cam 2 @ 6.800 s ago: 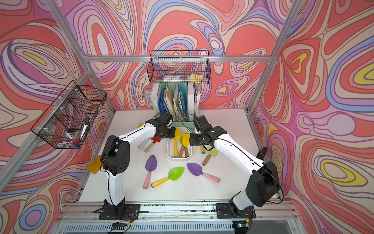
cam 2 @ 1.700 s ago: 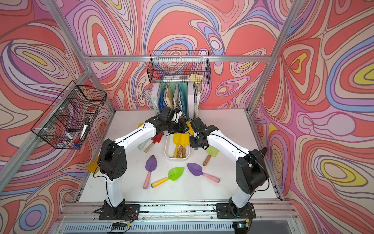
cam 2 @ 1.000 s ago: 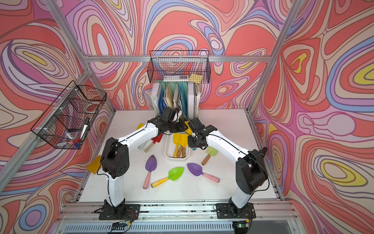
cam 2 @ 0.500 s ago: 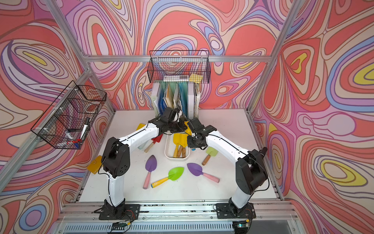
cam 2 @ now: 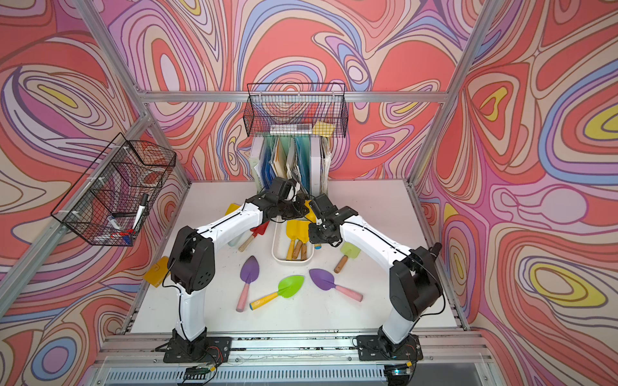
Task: Put the shovel into the storage box
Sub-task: Pick up the shovel from the center of the board, then place the shovel in the storage box.
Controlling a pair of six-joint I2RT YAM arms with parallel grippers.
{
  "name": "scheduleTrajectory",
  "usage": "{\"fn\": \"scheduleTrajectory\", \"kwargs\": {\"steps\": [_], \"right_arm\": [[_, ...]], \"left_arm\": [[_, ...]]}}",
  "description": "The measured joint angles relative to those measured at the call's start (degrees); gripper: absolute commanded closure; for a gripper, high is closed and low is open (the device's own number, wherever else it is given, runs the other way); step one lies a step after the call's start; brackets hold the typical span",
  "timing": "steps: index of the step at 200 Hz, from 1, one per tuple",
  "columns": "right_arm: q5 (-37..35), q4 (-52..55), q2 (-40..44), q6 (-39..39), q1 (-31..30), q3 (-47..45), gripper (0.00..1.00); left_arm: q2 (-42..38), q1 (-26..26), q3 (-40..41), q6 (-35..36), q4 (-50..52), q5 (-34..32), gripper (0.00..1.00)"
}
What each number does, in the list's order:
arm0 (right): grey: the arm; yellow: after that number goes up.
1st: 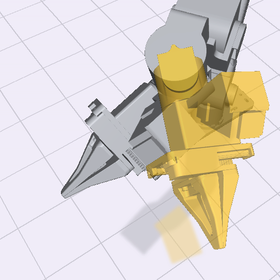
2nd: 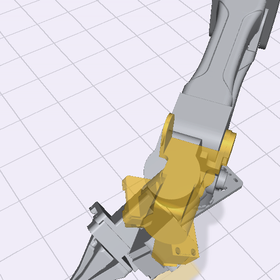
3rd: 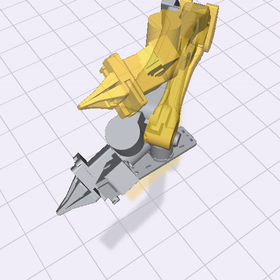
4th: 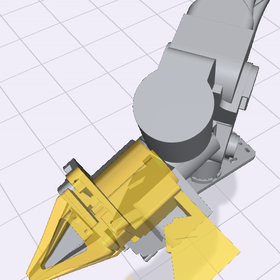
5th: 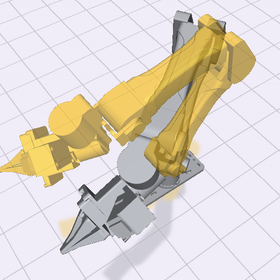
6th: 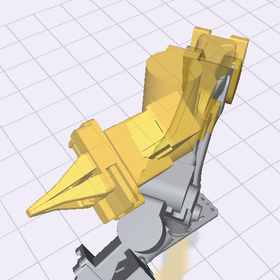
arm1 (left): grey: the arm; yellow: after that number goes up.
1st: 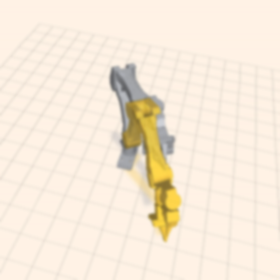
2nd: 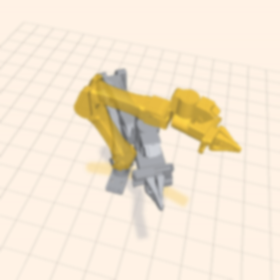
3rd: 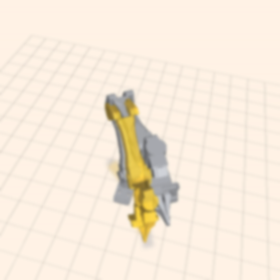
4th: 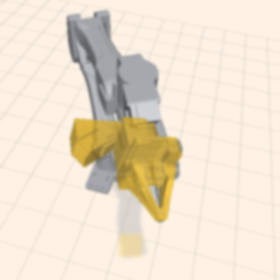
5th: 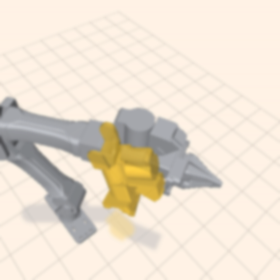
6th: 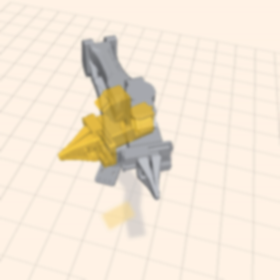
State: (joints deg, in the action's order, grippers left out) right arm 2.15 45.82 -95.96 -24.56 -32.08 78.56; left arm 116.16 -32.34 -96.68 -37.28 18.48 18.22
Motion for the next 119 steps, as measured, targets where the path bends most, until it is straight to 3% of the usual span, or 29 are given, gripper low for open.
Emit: {"fn": "scheduleTrajectory", "kwargs": {"steps": [58,119], "right_arm": [[0.3,0.2,4.1,0.2,0.0,0.3,0.51],[-1.1,1.8,9.6,1.1,0.0,0.2,0.51]], "left_arm": [[0.0,0.0,-5.2,4.0,8.6,-2.9,0.99],[0.0,1.4,-12.5,11.8,20.1,-7.8,0.99]]}}
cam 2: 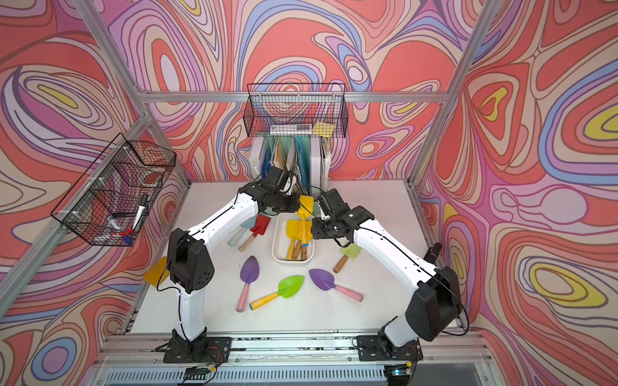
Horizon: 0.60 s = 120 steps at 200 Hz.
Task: Put the shovel into the storage box
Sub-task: Place the shovel in the storage box.
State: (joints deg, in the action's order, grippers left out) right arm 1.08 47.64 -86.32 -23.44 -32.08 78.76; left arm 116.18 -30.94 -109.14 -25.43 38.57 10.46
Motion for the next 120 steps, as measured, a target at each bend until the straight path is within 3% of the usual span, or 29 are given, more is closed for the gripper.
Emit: {"fn": "scheduleTrajectory", "kwargs": {"steps": [40,120], "right_arm": [[-0.5,0.0,0.3,0.2,0.0,-1.3,0.52],[-1.1,0.0,0.3,0.5,0.0,-2.1,0.52]], "left_arm": [[0.0,1.4,0.2,6.0,5.2,-4.6,0.99],[0.0,1.7,4.2,10.2,4.0,-10.0,1.00]]}}
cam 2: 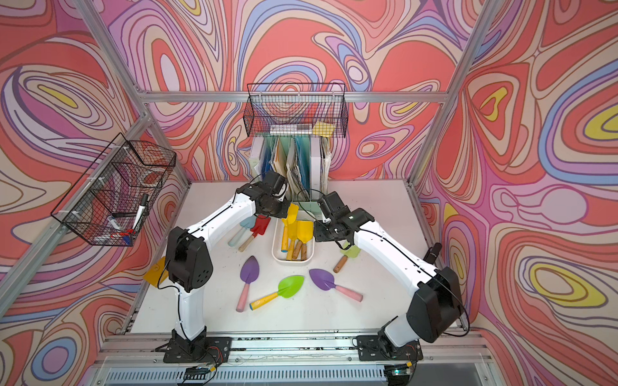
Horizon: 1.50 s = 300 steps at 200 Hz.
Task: Put the shovel into the storage box
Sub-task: Place the shovel in the storage box.
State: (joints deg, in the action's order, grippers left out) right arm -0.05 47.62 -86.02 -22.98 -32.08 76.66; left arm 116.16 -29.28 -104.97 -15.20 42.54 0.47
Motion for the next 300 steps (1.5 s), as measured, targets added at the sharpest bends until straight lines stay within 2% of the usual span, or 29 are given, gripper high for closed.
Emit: {"fn": "scheduleTrajectory", "kwargs": {"steps": [42,111,300], "right_arm": [[-0.1,0.0,0.0,0.0,0.0,-0.5,0.52],[-0.1,0.0,0.0,0.0,0.0,-0.6,0.53],[0.1,-0.8,0.0,0.0,0.0,-1.7,0.53]], "left_arm": [[0.1,0.0,4.4,0.2,-4.0,-1.3,1.00],[2.3,0.0,4.7,0.3,-8.2,-3.2,1.00],[7.8,0.0,5.1,0.7,-8.0,-1.7,1.00]]}}
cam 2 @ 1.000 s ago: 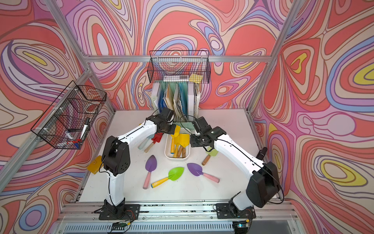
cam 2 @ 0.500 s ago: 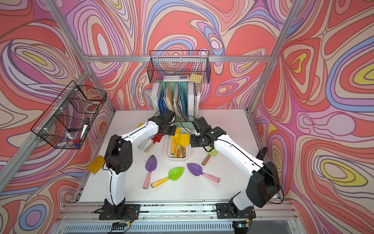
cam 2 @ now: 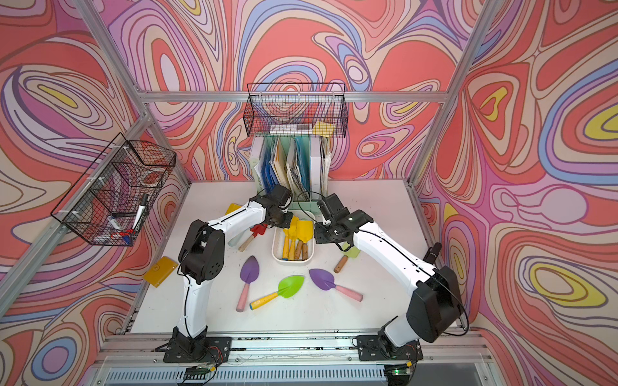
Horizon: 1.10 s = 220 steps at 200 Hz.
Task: Put the shovel into the storage box
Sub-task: Place the shovel in the storage box.
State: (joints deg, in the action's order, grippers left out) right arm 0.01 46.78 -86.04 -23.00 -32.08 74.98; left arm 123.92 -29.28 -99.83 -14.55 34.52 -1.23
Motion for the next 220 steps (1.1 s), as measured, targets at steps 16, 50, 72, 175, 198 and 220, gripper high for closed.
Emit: {"fn": "scheduleTrajectory", "kwargs": {"steps": [16,50,72,175,198,220], "right_arm": [[0.0,0.0,0.0,0.0,0.0,0.0,0.53],[0.2,-0.1,-0.2,0.0,0.0,0.0,0.53],[0.4,-0.1,-0.5,0.0,0.0,0.0,0.53],[0.5,-0.1,-0.8,0.0,0.0,0.0,0.53],[0.5,-0.1,-0.8,0.0,0.0,0.0,0.53],[0.4,0.0,-0.8,0.0,0.0,-0.1,0.54]], "left_arm": [[0.1,0.0,0.0,0.0,0.0,0.0,0.94],[0.5,0.0,0.0,-0.3,0.2,-0.1,0.78],[0.7,0.0,0.0,-0.4,0.4,-0.1,0.75],[0.7,-0.5,-3.1,-0.4,4.3,-2.3,0.65],[0.7,-0.9,-4.6,-0.4,5.3,-3.1,0.64],[0.6,-1.1,-5.0,-0.5,5.9,-3.7,0.61]]}}
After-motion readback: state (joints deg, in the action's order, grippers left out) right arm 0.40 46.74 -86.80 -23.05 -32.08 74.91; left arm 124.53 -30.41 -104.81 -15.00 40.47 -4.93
